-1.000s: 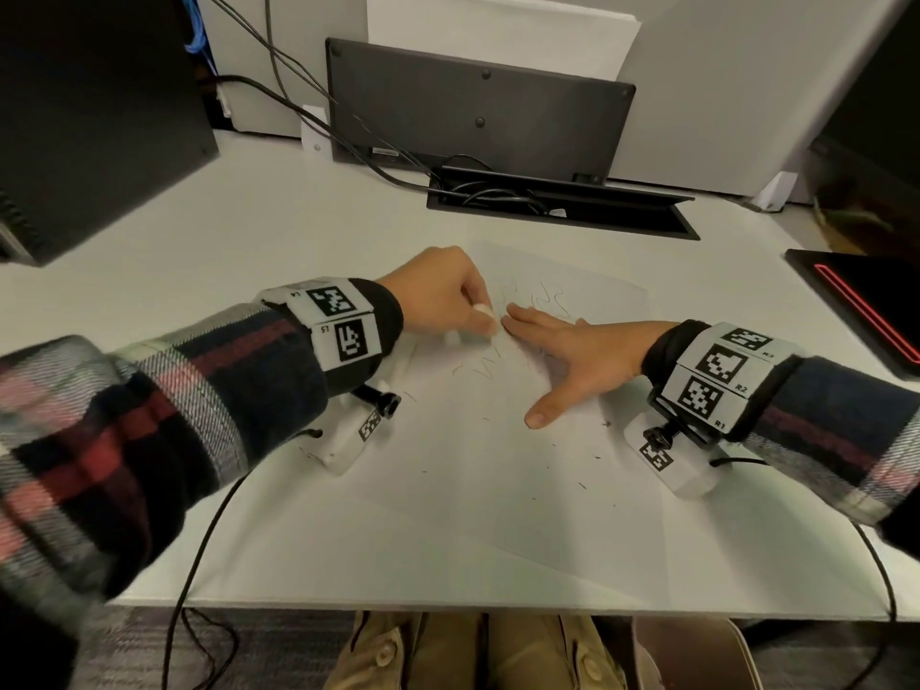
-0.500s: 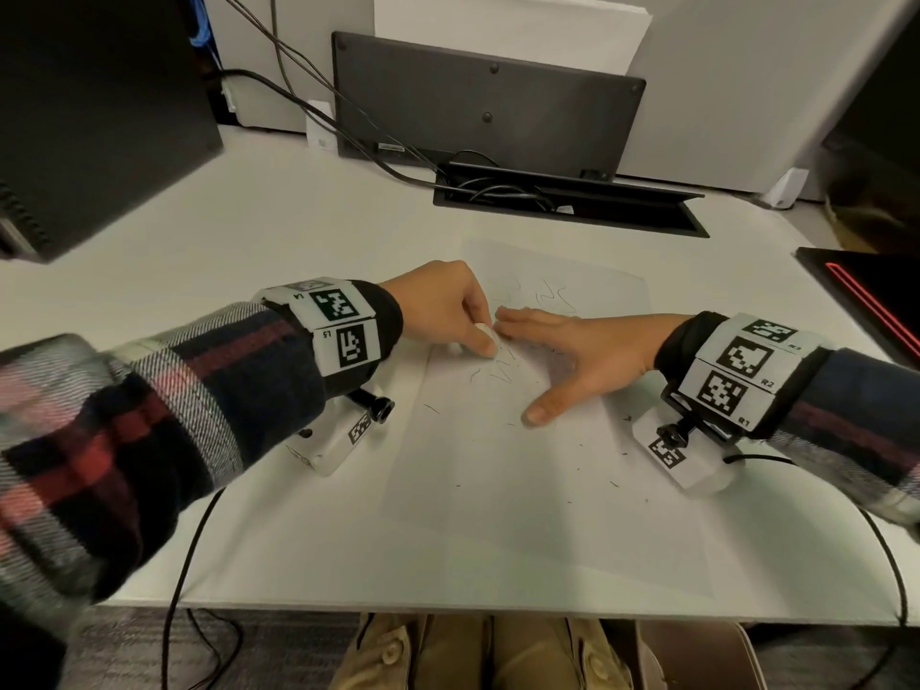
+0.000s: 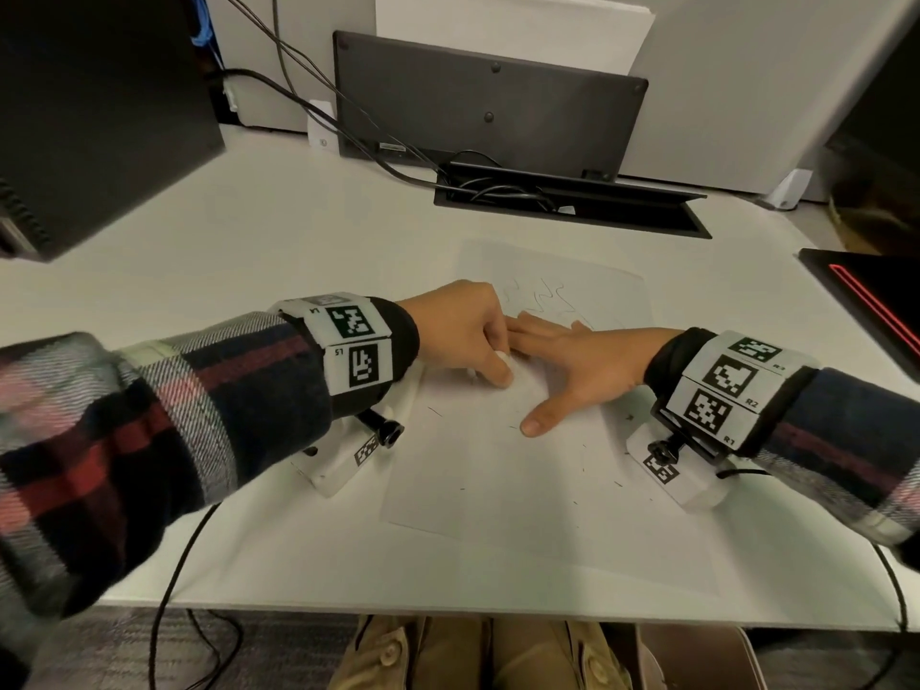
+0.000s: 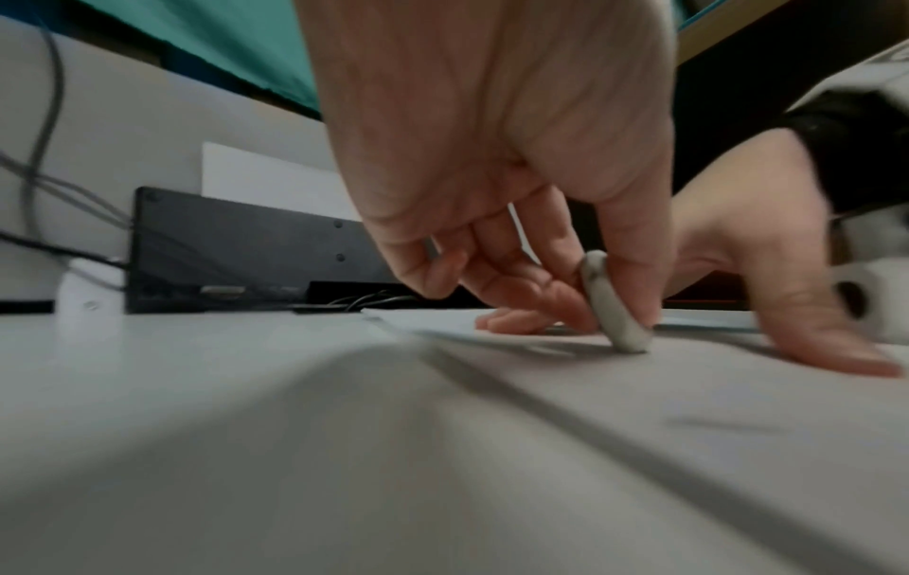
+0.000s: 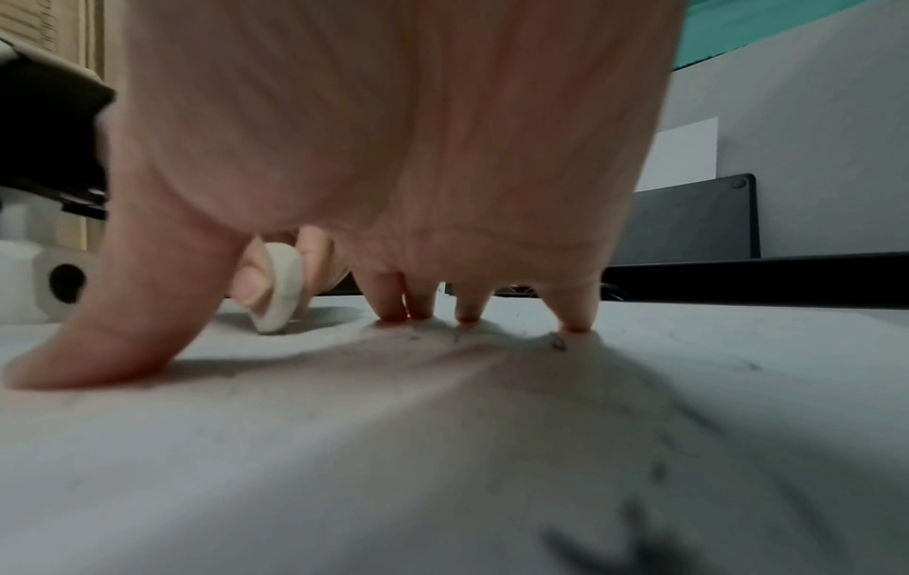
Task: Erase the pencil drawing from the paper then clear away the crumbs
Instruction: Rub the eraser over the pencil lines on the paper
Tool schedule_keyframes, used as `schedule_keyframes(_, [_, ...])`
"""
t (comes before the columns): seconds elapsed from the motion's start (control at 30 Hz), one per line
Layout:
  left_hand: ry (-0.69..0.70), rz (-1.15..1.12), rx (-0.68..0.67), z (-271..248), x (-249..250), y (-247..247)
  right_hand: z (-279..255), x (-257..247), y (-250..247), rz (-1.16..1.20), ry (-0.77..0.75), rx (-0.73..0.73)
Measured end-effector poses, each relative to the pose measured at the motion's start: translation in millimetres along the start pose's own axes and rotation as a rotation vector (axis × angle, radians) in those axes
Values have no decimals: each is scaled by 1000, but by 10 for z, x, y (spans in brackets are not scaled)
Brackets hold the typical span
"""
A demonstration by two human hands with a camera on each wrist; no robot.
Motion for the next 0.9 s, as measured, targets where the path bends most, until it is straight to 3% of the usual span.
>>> schedule_keyframes(0.1, [-11, 4, 74, -5, -14, -104, 11, 8, 8, 2, -2, 0])
schedule_keyframes(0.23, [30, -1, -12, 0, 85, 68, -29, -39, -34, 2, -11, 35])
schedule_keyframes(0.37, [-10, 12, 98, -5, 6, -115, 0, -14, -29, -14, -2, 26])
schedule_keyframes(0.5, [18, 11, 23, 19, 80, 42, -27, -38, -49, 20, -29, 46])
schedule_keyframes(0.6, [-8, 5, 100, 35, 33, -95, -44, -55, -56, 13, -22, 45])
schedule_keyframes(0.73, [14, 1, 34, 48, 72, -1, -33, -33, -55, 52, -19, 56])
schedule_keyframes(0.9, [-10, 13, 92, 61, 33, -93, -53, -41, -57, 55, -4, 49])
Point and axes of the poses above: each hand's wrist, its own z-axis towards the middle knuckle, its own y-axis out of the palm, x = y × z, the point moved 10 cm from there along z, towards the middle knuckle, and after that the axes turned 10 degrees about -x, right-handed, at the moved point
